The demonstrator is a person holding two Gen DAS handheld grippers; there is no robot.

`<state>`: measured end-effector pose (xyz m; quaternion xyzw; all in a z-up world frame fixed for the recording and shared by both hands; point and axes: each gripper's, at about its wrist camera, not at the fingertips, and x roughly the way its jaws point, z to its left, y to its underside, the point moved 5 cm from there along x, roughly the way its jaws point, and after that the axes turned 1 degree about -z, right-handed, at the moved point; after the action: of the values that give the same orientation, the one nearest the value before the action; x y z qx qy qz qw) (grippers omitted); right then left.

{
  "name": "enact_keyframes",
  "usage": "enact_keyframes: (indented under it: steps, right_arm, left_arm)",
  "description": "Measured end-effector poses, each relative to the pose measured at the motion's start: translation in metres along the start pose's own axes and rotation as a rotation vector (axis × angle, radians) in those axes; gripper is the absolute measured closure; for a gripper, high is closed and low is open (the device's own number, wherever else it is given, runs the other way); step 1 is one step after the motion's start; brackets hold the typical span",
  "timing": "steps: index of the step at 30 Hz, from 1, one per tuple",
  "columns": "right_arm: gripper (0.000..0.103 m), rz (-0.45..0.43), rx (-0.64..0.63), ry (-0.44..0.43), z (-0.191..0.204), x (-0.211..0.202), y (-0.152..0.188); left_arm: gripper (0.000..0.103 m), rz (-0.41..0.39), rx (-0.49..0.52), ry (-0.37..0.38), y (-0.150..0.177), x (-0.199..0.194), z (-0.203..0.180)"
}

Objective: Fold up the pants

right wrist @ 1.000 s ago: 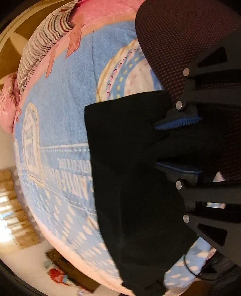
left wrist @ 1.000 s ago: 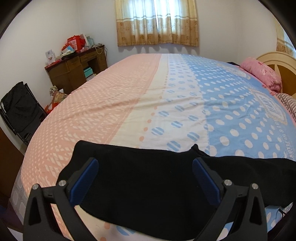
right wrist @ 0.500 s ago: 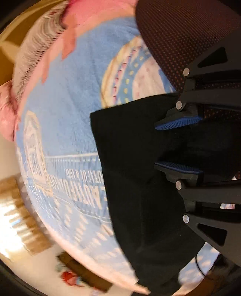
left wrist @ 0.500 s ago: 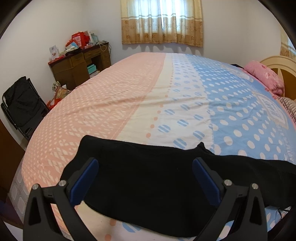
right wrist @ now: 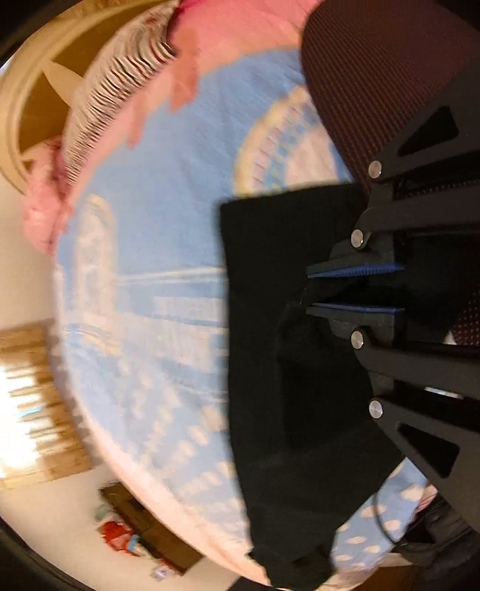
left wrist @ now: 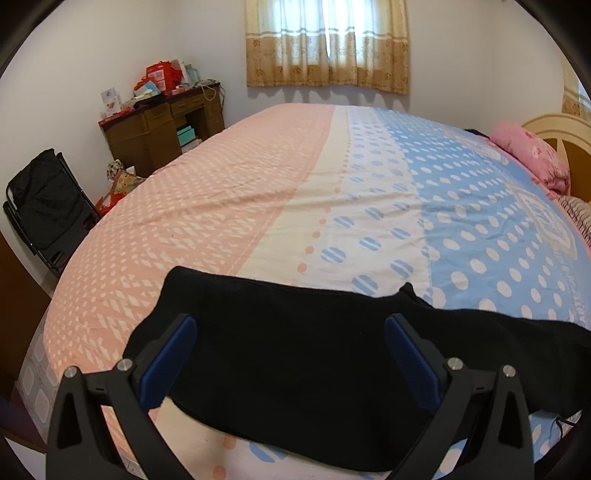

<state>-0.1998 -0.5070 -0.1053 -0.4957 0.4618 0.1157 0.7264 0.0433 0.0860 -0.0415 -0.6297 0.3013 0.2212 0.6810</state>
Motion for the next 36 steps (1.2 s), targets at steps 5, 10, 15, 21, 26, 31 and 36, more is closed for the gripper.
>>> enact_keyframes:
  steps: [5, 10, 15, 21, 26, 31, 36]
  right_arm:
    - [0.090, -0.129, -0.049, 0.080, -0.007, -0.026, -0.033]
    - [0.090, -0.101, -0.083, 0.196, -0.021, 0.016, -0.048]
    - [0.071, 0.035, -0.099, 0.261, -0.036, 0.061, -0.034]
    - [0.063, -0.192, 0.266, 0.177, -0.091, -0.008, -0.050]
    - [0.063, -0.240, 0.229, 0.129, -0.067, -0.043, -0.042]
    - [0.063, -0.100, 0.111, 0.025, -0.012, -0.005, -0.012]
    - [0.063, 0.112, 0.029, 0.137, 0.015, 0.039, 0.019]
  left_arm:
    - [0.000, -0.007, -0.011, -0.008, -0.001, -0.001, 0.001]
    - [0.000, -0.002, -0.009, -0.008, 0.000, -0.001, -0.001]
    - [0.000, -0.009, 0.006, -0.033, -0.001, 0.000, 0.003]
    - [0.000, 0.001, -0.004, -0.026, 0.002, 0.005, 0.005]
    - [0.000, 0.014, 0.007, -0.020, 0.008, 0.013, 0.003]
    - [0.000, 0.014, 0.005, -0.011, 0.010, 0.013, 0.005]
    - [0.000, -0.013, 0.054, -0.135, 0.017, 0.012, 0.030]
